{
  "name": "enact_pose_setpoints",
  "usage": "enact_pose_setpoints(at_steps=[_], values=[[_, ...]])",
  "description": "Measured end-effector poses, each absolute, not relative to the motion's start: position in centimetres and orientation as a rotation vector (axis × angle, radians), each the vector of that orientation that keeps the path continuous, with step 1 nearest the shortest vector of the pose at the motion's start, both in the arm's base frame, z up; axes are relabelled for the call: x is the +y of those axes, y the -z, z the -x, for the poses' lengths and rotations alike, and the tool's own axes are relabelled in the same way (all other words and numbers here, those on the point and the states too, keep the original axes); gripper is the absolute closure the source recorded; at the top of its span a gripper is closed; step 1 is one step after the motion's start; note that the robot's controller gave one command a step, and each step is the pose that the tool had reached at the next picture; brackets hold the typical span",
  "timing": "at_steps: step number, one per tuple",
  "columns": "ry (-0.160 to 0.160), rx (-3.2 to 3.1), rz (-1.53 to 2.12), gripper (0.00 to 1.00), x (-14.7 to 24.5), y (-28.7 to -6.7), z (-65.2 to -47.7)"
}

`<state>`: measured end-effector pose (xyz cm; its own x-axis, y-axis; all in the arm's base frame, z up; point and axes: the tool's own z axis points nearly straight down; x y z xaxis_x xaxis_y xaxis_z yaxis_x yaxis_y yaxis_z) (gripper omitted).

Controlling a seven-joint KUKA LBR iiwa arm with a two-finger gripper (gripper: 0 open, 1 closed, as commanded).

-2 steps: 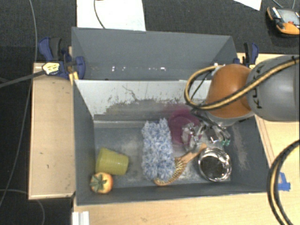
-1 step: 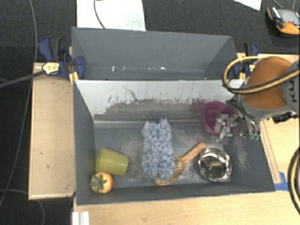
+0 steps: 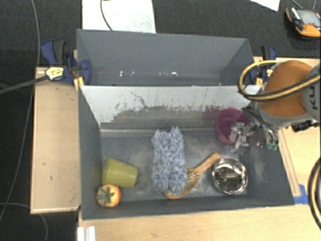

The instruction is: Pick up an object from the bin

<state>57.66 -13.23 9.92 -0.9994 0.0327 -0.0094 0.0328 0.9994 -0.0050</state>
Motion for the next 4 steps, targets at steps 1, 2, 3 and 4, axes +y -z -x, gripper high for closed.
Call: enact_pose_setpoints(at_steps=[1,2,3,4], values=[[0.006,3.13,-0.119,1.0,-12.2,-6.9,-57.2],[0.007,3.135,-0.121,1.0,-13.3,-7.0,-58.3],[0.007,3.135,-0.121,1.0,-13.3,-7.0,-58.3],[0.004,3.137,-0.139,1.0,-12.7,-7.0,-58.2]])
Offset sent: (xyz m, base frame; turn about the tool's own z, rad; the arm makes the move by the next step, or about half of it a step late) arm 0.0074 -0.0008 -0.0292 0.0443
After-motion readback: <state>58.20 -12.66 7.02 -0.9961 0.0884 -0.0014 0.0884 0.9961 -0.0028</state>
